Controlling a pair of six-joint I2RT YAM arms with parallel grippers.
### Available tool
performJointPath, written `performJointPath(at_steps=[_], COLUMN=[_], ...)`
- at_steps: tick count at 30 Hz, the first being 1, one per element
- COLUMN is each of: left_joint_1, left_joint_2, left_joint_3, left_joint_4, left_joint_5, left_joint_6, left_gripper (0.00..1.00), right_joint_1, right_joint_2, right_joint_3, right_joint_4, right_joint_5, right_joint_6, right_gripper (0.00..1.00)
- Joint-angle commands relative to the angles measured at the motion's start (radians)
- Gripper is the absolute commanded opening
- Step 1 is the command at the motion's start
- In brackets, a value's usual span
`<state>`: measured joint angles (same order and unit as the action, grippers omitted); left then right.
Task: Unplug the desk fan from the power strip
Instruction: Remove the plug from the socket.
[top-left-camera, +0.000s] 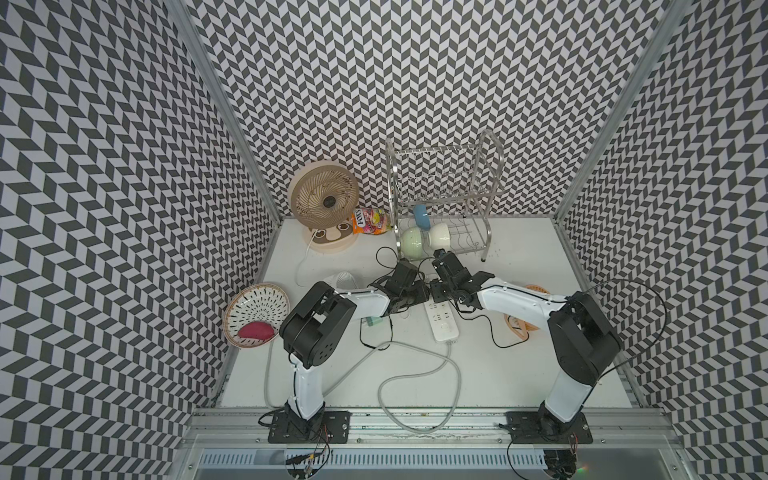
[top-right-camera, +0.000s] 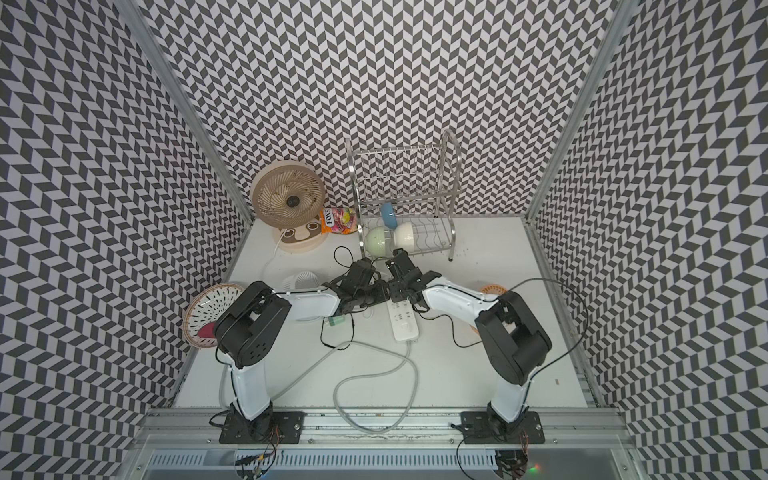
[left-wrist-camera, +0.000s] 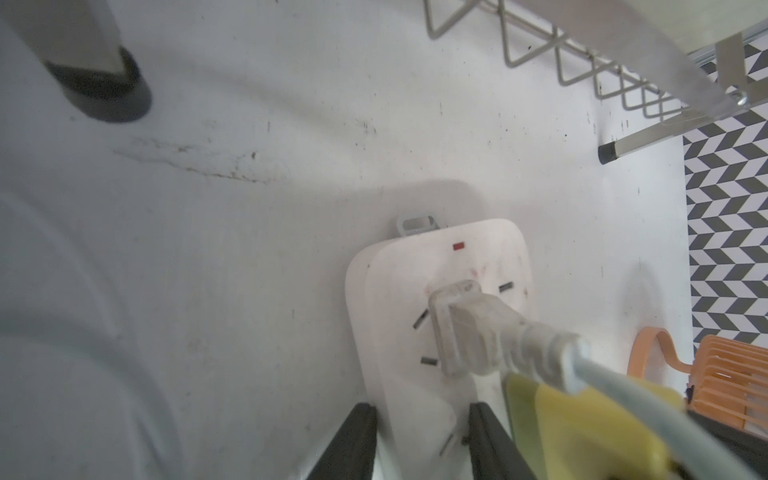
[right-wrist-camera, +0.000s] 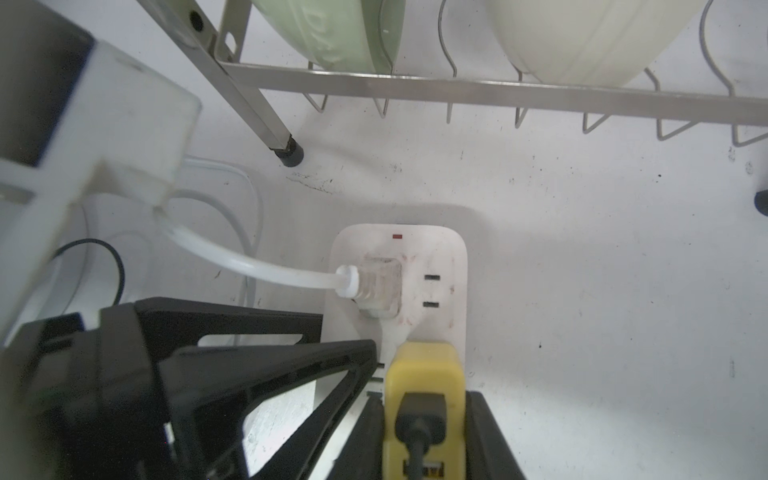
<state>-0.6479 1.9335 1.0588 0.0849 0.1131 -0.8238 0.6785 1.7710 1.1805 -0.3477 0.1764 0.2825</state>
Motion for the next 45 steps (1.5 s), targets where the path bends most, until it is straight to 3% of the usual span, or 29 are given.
performJointPath(at_steps=[1,3,11,14,20,28,32,39,45], left_joint_1=[0.003,0.004,0.004,0.004,0.004,0.004,0.004,0.004,0.004], left_joint_2=[0.090,0.090,0.091,0.093,0.096,0.097,0.097,0.098,0.099], left_joint_3=[-0.033,-0.032,-0.035,-0.035,-0.036,-0.041,-0.036,-0.037,-0.033], left_joint_4=[-0.192,-0.193,-0.193,-0.192,-0.191,-0.194,-0.192,-0.194,-0.192], left_joint_5=[-0.073,-0.073,-0.073,-0.072,-0.073,-0.075,-0.075,-0.073,-0.072], left_joint_6=[0.015,0.015,0.020,0.020,0.018,0.022,0.021,0.022,0.020], left_gripper=[0.41,0.41,0.42,0.41,0.41,0.41,0.41,0.41,0.41], right_joint_1=[0.041,0.039,0.013,0.019,0.044,0.019,0.019,0.021,0.021], right_joint_2=[-0.065,-0.072,-0.054,-0.054,-0.072,-0.048,-0.035,-0.010,0.005], right_joint_3=[0.027,0.011,0.058,0.061,0.014,0.042,0.042,0.051,0.031], right_joint_4=[0.169,0.193,0.074,0.079,0.194,0.076,0.068,0.036,0.027], right_joint_5=[-0.169,-0.174,0.078,0.034,-0.171,0.074,0.056,0.084,0.067], right_joint_6=[-0.010,0.002,0.028,0.019,-0.002,0.024,0.026,0.035,0.035], right_gripper=[0.29,0.29,0.30,0.30,0.30,0.30,0.31,0.49,0.50])
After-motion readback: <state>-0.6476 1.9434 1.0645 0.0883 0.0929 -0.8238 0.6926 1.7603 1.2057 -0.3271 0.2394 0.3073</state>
